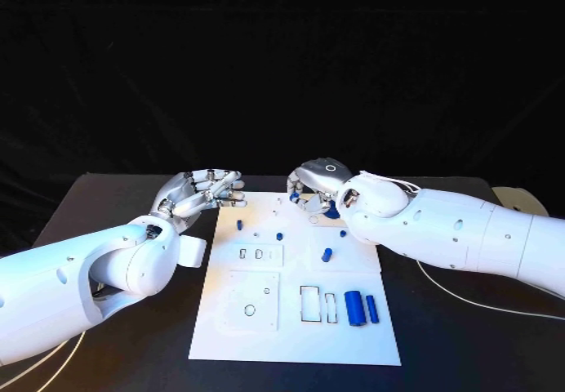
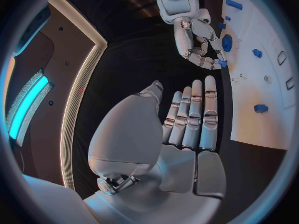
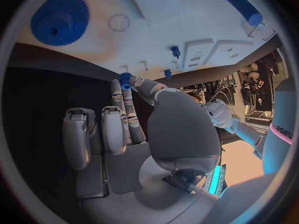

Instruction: Assemble the parts on the task board

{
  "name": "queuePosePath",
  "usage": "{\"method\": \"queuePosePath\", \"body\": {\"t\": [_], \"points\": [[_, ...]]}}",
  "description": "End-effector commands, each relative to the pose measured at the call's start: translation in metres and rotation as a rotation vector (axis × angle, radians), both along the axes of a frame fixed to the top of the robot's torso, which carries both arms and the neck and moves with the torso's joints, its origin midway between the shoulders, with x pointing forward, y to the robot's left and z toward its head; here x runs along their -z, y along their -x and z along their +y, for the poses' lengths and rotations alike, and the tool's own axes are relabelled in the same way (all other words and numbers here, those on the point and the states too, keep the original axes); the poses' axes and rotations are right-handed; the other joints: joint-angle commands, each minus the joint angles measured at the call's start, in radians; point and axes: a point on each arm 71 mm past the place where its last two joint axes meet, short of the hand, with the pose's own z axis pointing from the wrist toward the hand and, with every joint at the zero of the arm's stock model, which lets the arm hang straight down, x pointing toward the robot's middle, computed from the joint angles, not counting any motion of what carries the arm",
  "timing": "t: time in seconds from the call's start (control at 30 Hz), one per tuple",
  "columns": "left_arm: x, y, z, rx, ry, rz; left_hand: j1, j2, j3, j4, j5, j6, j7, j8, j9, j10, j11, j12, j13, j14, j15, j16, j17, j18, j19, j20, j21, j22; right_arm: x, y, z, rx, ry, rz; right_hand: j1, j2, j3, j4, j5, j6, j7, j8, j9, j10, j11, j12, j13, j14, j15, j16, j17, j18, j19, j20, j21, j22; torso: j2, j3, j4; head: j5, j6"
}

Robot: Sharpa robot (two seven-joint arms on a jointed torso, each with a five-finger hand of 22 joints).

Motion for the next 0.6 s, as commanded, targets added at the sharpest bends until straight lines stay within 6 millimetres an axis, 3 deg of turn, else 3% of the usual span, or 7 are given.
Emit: {"method": "queuePosePath", "body": {"t": [0.03,0.23,0.4,0.6], "points": [[-0.002,0.000,-0.003,0.021,0.017,-0.006,-0.011,0.001,0.002,0.002,0.005,0.000,0.009,-0.004,-0.001,0.002,0.004,-0.006,0.000,-0.003,0.002,-0.001,0.001,0.006,0.006,0.001,0.006,0.002,-0.003,-0.003,0.007,-0.005,-0.026,-0.035,0.016,0.013,0.005,-0.002,0.006,-0.006,0.003,0.004,0.002,0.002,0.000,-0.004,0.006,0.044,-0.003,0.006,0.002,-0.017,0.003,-0.002,0.006,0.102,0.002,0.0009,0.0014,0.004,0.000],[-0.002,0.000,-0.004,0.023,0.018,-0.007,-0.011,0.001,0.001,0.002,0.005,0.000,0.009,-0.004,-0.001,0.002,0.004,-0.006,0.000,-0.003,0.002,-0.001,0.001,0.006,0.006,0.001,0.006,0.002,0.000,-0.007,0.017,-0.009,-0.031,-0.043,0.016,0.014,0.006,-0.002,0.007,-0.008,0.004,0.004,0.003,0.001,0.000,-0.005,0.006,0.044,-0.002,0.006,0.002,-0.017,0.004,-0.002,0.006,0.102,0.005,0.0006,0.0035,0.004,0.000],[-0.006,0.000,-0.004,0.025,0.018,-0.012,-0.011,0.001,0.001,0.002,0.005,0.000,0.009,-0.004,-0.002,0.002,0.004,-0.007,0.000,-0.004,0.002,-0.001,0.002,0.006,0.006,0.001,0.006,0.001,0.001,-0.010,0.022,-0.008,-0.033,-0.049,0.015,0.014,0.006,-0.003,0.008,-0.009,0.004,0.004,0.004,0.001,0.001,-0.006,0.006,0.044,-0.002,0.006,0.003,-0.016,0.003,-0.002,0.005,0.101,0.009,0.0000,0.0011,0.008,0.005],[-0.008,0.000,-0.004,0.024,0.018,-0.016,-0.011,0.001,0.001,0.002,0.005,0.000,0.009,-0.004,-0.002,0.002,0.004,-0.007,0.000,-0.004,0.002,-0.001,0.002,0.006,0.006,0.001,0.006,0.001,0.006,-0.011,0.026,-0.013,-0.030,-0.039,0.015,0.013,0.007,-0.003,0.009,-0.010,0.005,0.004,0.005,0.000,0.001,-0.006,0.007,0.044,-0.002,0.007,0.002,-0.017,0.004,-0.001,0.006,0.103,0.011,-0.0011,0.0052,0.007,0.002]]}}
